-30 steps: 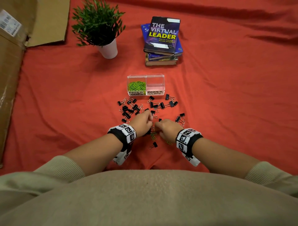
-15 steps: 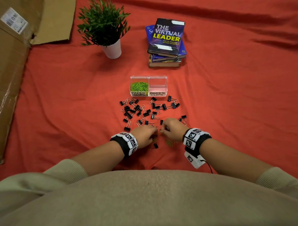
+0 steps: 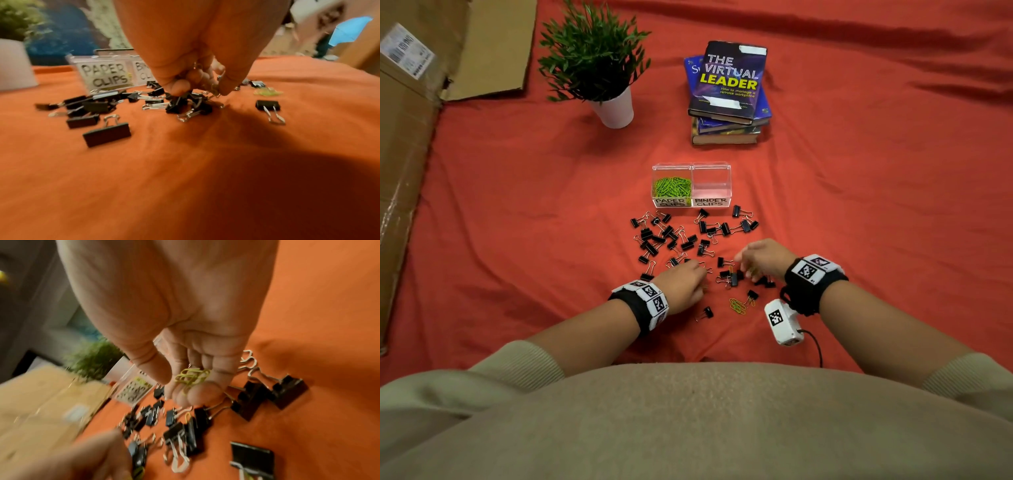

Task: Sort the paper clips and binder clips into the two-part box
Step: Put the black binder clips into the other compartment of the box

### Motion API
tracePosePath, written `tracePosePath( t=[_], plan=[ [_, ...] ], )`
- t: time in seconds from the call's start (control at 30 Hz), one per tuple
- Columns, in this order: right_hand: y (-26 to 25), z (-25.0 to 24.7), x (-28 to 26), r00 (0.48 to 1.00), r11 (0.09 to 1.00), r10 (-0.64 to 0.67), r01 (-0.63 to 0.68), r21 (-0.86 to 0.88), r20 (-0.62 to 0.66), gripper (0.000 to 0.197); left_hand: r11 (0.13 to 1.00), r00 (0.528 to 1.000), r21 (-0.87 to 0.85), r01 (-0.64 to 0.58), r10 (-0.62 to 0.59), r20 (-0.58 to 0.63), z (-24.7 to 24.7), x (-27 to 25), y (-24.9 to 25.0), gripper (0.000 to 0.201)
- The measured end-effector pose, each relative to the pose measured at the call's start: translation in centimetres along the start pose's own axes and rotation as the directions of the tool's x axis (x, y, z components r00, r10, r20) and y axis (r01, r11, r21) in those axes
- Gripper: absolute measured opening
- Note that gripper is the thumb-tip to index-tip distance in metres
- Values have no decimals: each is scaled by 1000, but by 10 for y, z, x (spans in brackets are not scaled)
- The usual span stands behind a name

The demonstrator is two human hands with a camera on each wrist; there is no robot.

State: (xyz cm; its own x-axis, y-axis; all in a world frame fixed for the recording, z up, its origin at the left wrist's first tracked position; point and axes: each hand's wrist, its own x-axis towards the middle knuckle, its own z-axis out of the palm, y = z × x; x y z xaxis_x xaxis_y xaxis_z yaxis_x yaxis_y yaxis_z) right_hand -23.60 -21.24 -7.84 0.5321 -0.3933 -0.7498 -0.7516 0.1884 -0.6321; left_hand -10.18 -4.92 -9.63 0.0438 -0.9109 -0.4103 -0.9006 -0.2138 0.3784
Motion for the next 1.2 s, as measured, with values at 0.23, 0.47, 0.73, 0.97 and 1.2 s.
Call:
tracePosePath(
  t=[0.23, 0.47, 0.73, 0.97, 1.2],
  plan=[
    [-13, 35, 3, 973, 663, -140, -47, -747, -186, 19, 867, 951, -461, 190, -278, -132, -28, 8, -9, 3],
    [-18, 50, 9, 982, 612, -107, -55, -789, -152, 15, 618, 889, -741, 262, -453, -64, -38, 9, -21, 11],
    [-15, 30, 10, 990, 865, -50, -25, -501, -135, 29, 398, 876, -859, 322, -468, 111, -49, 10, -20, 33],
    [-5, -15, -10, 999, 971, 36, -42, 234, 29, 15, 474, 914, -808, 349, -361, 183, -41, 30, 4, 30],
    [30, -9, -20, 992, 852, -102, 127, -507, 78, 7, 985, 991, -157, 78, -60, 119, -5, 38, 45, 22]
  ],
)
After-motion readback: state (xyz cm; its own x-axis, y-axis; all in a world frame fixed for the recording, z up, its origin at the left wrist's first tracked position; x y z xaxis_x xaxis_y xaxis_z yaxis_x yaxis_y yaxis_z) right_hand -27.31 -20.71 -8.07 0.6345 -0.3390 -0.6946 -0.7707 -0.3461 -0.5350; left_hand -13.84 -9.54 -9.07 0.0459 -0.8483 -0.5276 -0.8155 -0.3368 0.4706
